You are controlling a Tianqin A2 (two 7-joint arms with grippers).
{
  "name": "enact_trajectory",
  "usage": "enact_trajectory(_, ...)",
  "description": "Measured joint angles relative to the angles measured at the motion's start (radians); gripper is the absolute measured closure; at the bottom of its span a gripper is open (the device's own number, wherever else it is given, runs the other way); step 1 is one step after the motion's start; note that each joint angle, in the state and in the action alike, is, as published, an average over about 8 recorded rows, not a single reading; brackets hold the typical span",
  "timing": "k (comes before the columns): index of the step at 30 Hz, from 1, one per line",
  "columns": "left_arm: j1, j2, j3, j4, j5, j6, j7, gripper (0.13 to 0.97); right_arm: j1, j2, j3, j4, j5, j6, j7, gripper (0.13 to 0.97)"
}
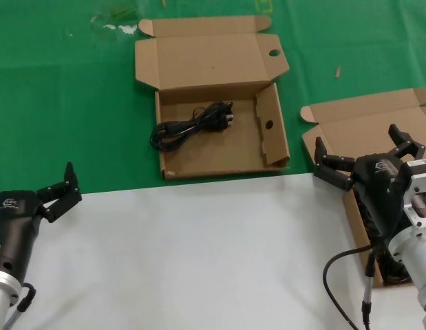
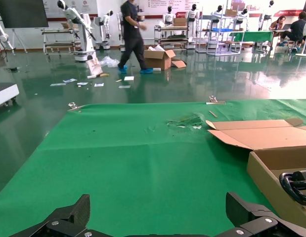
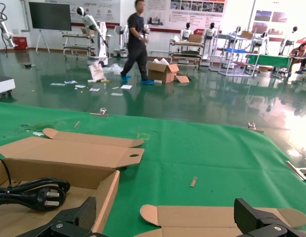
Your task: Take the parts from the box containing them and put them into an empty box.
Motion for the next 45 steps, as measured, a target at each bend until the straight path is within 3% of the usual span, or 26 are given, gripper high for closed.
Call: enact_trajectory(45, 0.000, 0.000, 0.000, 0.000, 0.000, 0.000, 0.000, 0.132, 0.000, 0.000, 0.000, 0.000, 0.000, 0.000, 0.000, 0.129)
